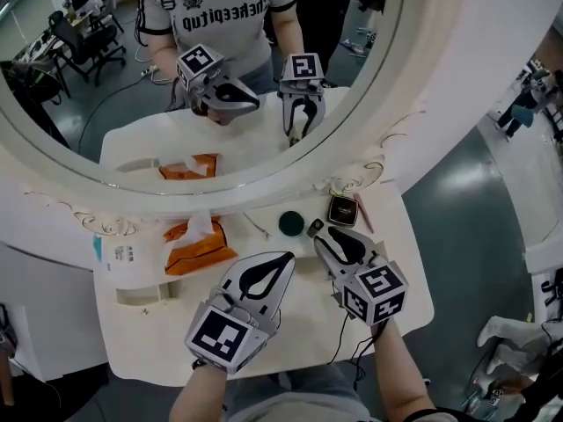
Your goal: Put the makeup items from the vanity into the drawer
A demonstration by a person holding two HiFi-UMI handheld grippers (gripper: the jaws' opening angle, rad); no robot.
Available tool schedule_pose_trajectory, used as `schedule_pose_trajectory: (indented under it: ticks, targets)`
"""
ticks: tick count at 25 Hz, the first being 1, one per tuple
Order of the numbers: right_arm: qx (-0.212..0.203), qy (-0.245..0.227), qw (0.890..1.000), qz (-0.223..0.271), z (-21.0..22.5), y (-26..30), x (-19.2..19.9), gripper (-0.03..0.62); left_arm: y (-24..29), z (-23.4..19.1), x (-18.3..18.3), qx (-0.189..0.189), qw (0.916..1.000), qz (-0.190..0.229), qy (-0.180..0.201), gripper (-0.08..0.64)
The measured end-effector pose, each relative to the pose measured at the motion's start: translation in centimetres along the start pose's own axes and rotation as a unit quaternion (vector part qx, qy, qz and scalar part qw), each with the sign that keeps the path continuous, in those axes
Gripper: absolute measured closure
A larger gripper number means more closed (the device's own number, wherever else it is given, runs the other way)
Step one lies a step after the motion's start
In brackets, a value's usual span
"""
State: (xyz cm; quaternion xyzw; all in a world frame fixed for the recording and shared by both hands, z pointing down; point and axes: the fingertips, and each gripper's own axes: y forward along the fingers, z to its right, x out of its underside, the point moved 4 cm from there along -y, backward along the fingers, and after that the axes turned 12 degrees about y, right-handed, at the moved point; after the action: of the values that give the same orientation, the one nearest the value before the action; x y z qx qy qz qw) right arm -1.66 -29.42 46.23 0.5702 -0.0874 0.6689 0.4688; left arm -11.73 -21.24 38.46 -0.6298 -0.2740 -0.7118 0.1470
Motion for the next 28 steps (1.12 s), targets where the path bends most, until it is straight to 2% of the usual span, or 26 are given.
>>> schedule_pose_trajectory:
  ticks: [19, 21, 24, 28]
  targets:
    - [-0.002, -0.005, 1.000, -0.024, 0.2, 3.0, 0.3, 0.425, -0.3, -1.5, 1.1, -0.014, 0.9997, -0.010, -0.018, 0.534]
    - [0.002, -0.005, 1.000, -0.022, 0.3, 3.0, 0.3, 0.430, -0.3, -1.5, 1.1, -0.016, 0.9996, -0.011, -0.019, 0.534]
    - [0.011, -0.006, 1.000, -0.017, 0.5, 2.8, 0.2, 0.473, -0.3, -1.6, 1.1, -0.018, 0.9996, -0.012, -0.020, 0.534]
    - [0.013, -0.010, 1.000, -0.017, 0.5, 2.8, 0.2, 0.479, -0.3, -1.5, 1.1, -0.016, 0.9996, -0.011, -0.018, 0.534]
